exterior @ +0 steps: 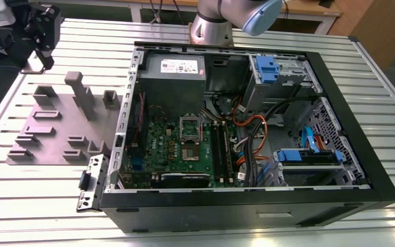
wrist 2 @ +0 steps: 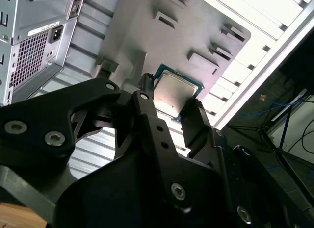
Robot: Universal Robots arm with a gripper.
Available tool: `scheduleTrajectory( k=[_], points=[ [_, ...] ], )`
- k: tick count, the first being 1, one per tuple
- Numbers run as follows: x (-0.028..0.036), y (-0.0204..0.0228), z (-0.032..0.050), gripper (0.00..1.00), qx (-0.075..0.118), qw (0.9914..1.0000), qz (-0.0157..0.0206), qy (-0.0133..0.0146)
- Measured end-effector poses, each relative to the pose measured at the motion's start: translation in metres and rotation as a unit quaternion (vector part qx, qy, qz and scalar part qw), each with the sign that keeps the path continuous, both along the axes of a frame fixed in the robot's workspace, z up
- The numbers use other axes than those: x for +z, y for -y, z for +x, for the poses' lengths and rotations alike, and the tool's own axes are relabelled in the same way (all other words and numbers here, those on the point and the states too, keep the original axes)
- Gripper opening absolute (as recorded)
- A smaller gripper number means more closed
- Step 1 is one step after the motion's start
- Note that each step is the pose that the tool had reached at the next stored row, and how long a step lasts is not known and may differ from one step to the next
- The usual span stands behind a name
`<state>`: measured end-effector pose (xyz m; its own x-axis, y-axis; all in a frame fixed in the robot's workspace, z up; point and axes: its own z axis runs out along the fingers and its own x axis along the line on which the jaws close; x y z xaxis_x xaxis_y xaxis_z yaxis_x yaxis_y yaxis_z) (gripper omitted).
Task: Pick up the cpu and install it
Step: 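Pick up the cpu and move it towards the insertion slot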
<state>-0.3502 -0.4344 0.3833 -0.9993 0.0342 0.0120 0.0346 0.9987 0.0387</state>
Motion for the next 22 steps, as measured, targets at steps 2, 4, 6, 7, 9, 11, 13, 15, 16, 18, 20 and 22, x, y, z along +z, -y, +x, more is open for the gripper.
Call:
scheduleTrajectory(
  k=[2, 4, 6, 7, 9, 11, 13, 15, 16, 18, 20, 22],
  points=[
    [0.0, 0.0, 0.0005, 0.47, 0.0, 1.0, 0.0, 0.0],
    [0.0, 0.0, 0.001, 0.47, 0.0, 1.0, 0.0, 0.0],
    [0.0, 0.0, 0.0016, 0.47, 0.0, 1.0, 0.0, 0.0],
    [0.0, 0.0, 0.0019, 0.47, 0.0, 1.0, 0.0, 0.0],
    [0.0, 0.0, 0.0024, 0.47, 0.0, 1.0, 0.0, 0.0],
    [-0.0001, 0.0, 0.0029, 0.47, 0.0, 1.0, 0.0, 0.0],
    [0.0, 0.0, 0.0035, 0.47, 0.0, 1.0, 0.0, 0.0],
    [0.0, 0.0, 0.004, 0.47, 0.0, 1.0, 0.0, 0.0],
    [0.0, 0.0, 0.0043, 0.47, 0.0, 1.0, 0.0, 0.0],
    [0.0, 0.0, 0.0048, 0.47, 0.0, 1.0, 0.0, 0.0],
    [0.0, 0.0, 0.0054, 0.47, 0.0, 1.0, 0.0, 0.0],
    [0.0, 0.0, 0.0059, 0.47, 0.0, 1.0, 0.0, 0.0]
  ],
)
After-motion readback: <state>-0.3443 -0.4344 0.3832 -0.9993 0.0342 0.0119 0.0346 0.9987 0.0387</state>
